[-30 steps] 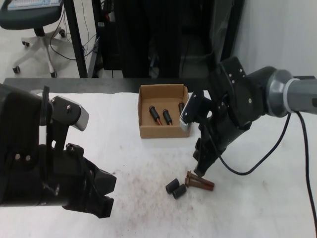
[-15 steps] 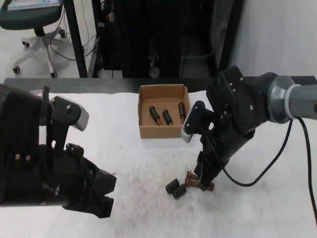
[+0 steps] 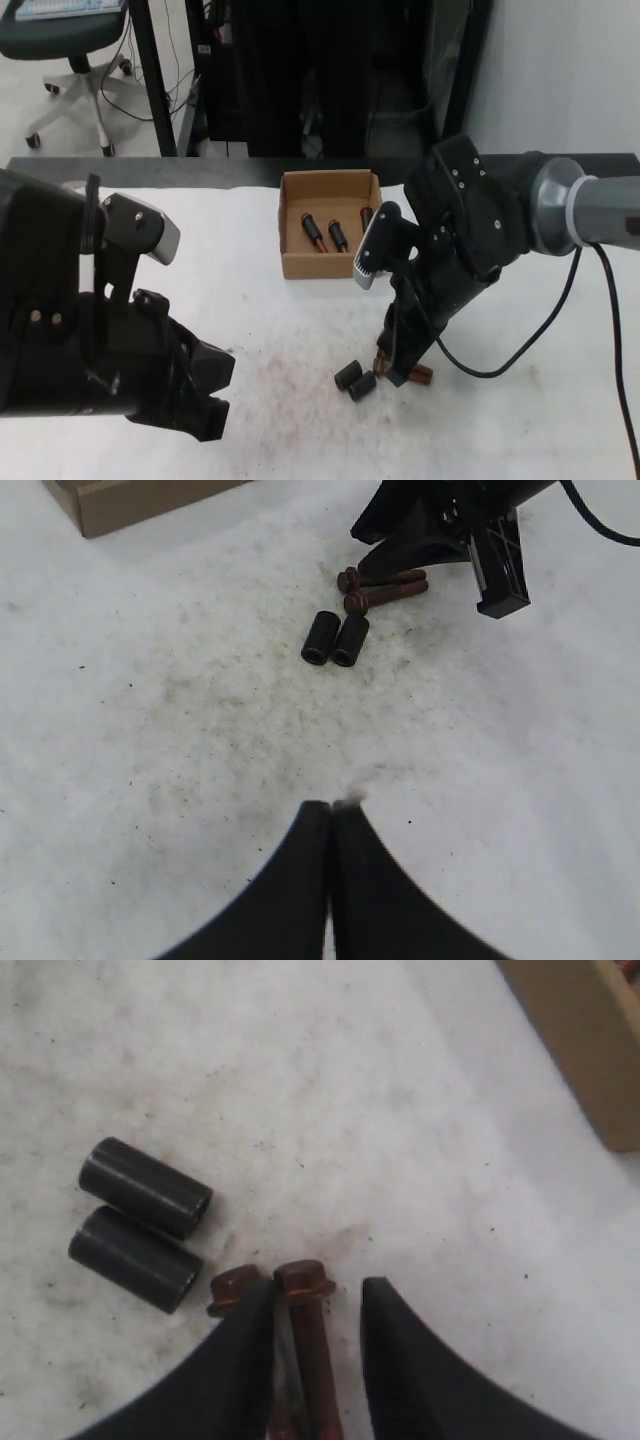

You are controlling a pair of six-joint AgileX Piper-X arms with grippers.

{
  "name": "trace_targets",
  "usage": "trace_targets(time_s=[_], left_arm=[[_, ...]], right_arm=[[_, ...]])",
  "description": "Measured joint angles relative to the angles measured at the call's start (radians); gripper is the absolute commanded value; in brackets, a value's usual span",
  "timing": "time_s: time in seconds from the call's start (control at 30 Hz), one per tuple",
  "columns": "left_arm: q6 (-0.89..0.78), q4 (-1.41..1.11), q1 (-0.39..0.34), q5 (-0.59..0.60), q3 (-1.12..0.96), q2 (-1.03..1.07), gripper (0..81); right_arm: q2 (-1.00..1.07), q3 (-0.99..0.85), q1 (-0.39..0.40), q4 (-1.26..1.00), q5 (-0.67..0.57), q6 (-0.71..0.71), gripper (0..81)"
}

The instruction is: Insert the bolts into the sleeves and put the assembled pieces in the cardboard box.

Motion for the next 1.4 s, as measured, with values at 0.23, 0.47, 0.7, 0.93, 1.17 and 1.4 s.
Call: trace_targets(time_s=[0.23,0.47,0.7,0.93,1.17,1.4], left_arm=[[0.0,0.0,0.0,0.0,0.0,0.0,0.3],[0.0,0.0,0.0,0.0,0.0,0.0,0.3],[0.0,0.0,0.0,0.0,0.0,0.0,0.3],[0.0,0.0,0.0,0.0,0.0,0.0,0.3],[0.0,0.0,0.0,0.0,0.0,0.0,0.3],[0.0,0.0,0.0,-0.002,0.0,0.0,0.3]], right_arm=[[0.0,0.0,0.0,0.009,0.0,0.0,27.7],[0.0,0.057,0.0,0.006,0.0,-0.027,27.7],[-0.007,0.094,0.0,-0.03,0.005,-0.045,26.2],[-0.007,0.103,0.0,-0.125,0.028,-0.044,14.3],[-0.007,0.103,0.0,-0.149,0.088,-0.044,0.8],[-0.007,0.103,0.0,-0.142,0.081,-0.044,5.4]])
